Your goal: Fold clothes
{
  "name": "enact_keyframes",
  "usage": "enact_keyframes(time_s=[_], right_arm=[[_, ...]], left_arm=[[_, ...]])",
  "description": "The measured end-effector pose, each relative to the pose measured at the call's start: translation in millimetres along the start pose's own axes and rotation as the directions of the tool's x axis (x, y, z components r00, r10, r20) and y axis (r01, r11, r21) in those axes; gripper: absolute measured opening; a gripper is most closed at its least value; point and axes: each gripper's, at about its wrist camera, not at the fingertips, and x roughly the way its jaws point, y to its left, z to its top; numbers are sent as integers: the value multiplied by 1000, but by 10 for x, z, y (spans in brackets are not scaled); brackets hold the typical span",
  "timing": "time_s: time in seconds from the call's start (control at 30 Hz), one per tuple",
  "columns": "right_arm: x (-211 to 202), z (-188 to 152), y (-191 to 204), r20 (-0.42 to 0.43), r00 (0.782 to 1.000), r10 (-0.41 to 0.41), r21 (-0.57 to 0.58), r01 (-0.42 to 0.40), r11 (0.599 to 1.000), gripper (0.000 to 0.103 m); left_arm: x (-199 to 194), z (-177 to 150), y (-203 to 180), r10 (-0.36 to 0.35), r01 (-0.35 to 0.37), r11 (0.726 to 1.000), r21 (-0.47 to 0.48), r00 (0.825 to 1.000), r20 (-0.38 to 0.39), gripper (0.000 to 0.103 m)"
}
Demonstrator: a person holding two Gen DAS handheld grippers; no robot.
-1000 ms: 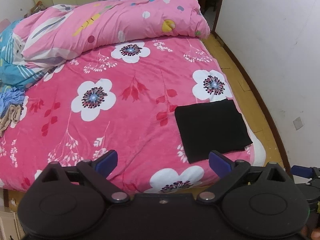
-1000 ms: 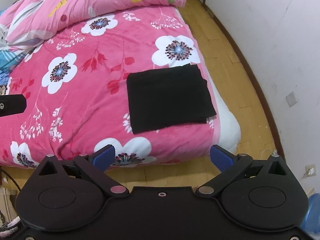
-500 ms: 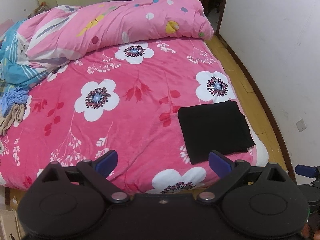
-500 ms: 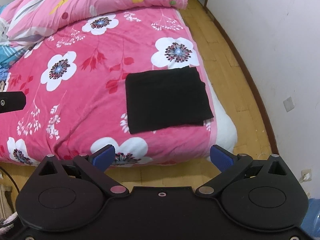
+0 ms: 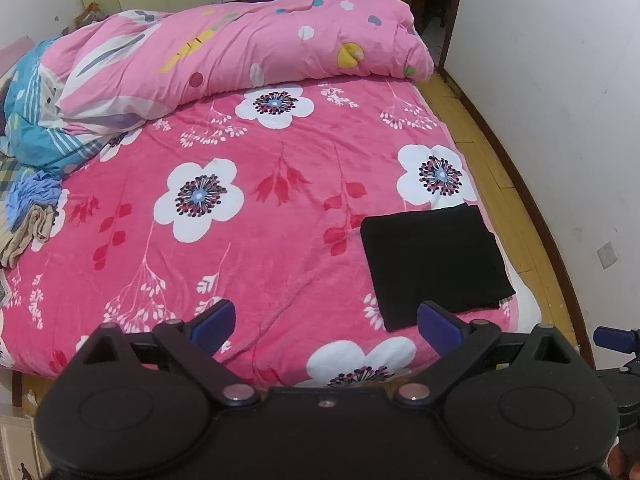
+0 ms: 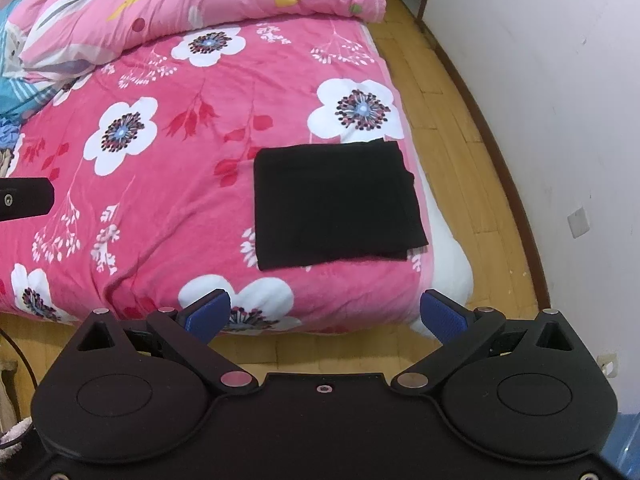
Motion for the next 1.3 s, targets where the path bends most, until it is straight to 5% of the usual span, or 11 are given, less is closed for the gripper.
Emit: enact_keyframes(time_s=[1.3], right_arm=[[44,34,-18,-3,1000,1,-20,-1,1000,103]], left_arm=[[70,31,-71,8,-8,1000,-4,1000,-6,98]])
